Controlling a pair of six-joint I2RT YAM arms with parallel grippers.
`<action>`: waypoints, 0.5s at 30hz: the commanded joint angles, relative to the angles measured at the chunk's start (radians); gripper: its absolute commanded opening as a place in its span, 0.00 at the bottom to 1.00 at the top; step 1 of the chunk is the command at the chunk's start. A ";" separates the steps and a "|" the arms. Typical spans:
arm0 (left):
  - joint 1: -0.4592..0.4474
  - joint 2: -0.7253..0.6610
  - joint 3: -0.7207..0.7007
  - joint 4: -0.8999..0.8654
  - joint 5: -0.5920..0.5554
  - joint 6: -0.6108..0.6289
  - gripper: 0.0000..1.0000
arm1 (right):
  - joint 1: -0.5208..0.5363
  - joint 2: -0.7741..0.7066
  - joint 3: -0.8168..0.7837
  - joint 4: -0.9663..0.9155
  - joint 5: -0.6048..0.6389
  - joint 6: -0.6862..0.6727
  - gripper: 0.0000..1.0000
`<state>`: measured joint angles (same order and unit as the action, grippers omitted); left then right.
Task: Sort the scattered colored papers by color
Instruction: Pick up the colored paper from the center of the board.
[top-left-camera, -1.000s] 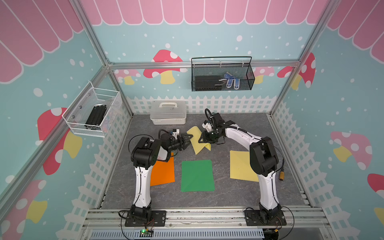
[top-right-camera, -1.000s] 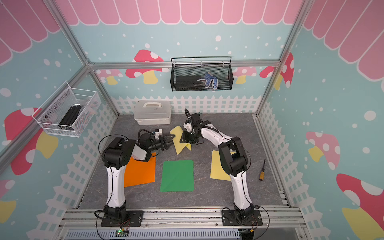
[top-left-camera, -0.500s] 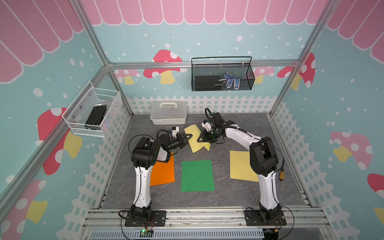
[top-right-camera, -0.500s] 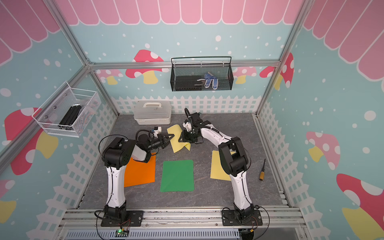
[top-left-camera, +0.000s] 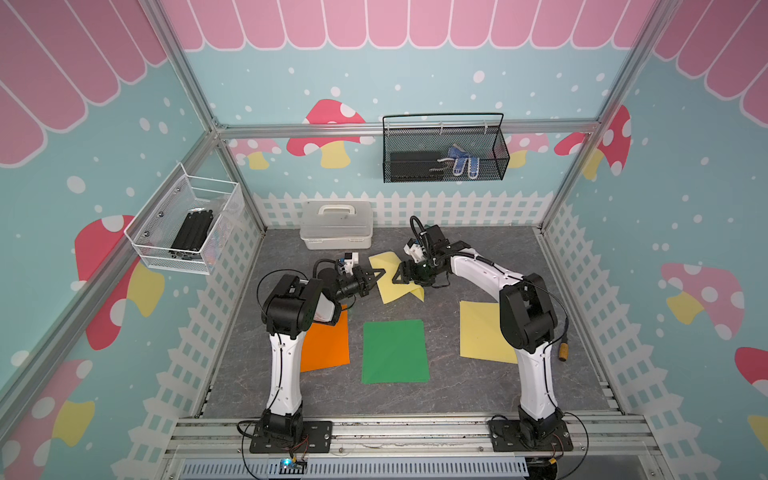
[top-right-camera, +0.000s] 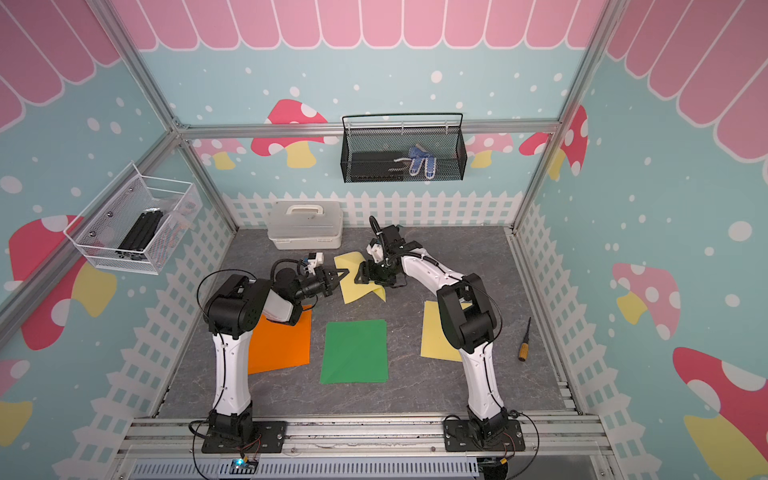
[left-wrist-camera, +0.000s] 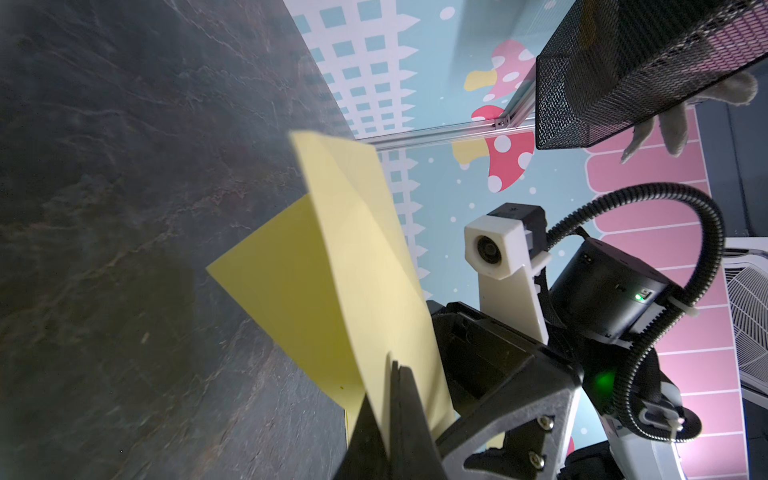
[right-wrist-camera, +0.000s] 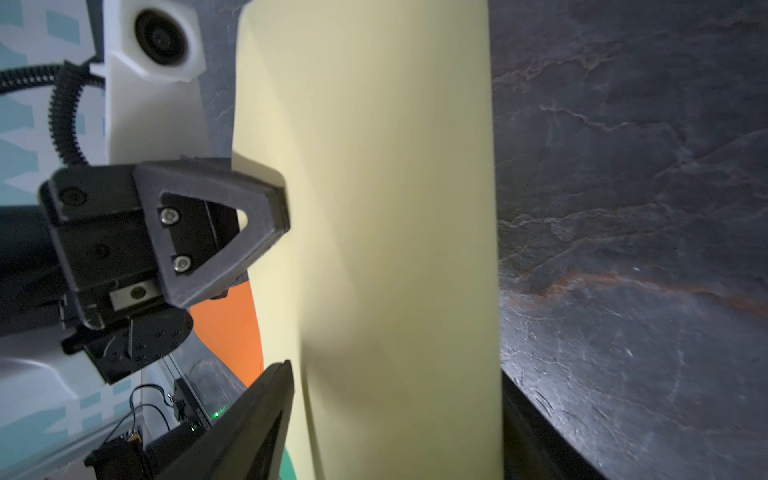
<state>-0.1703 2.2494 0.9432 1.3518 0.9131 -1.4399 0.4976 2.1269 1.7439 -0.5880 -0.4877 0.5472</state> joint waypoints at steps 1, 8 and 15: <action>0.003 -0.049 0.014 0.043 0.029 -0.029 0.00 | 0.002 -0.082 -0.009 -0.029 0.085 -0.032 0.75; -0.004 -0.108 0.035 0.066 0.031 -0.087 0.00 | 0.001 -0.188 -0.038 -0.089 0.383 -0.079 0.82; -0.077 -0.232 0.096 -0.138 0.042 -0.013 0.00 | -0.001 -0.397 -0.134 -0.114 0.627 -0.093 0.85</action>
<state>-0.2127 2.0830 1.0008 1.2926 0.9211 -1.4834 0.4973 1.8065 1.6459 -0.6655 -0.0071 0.4709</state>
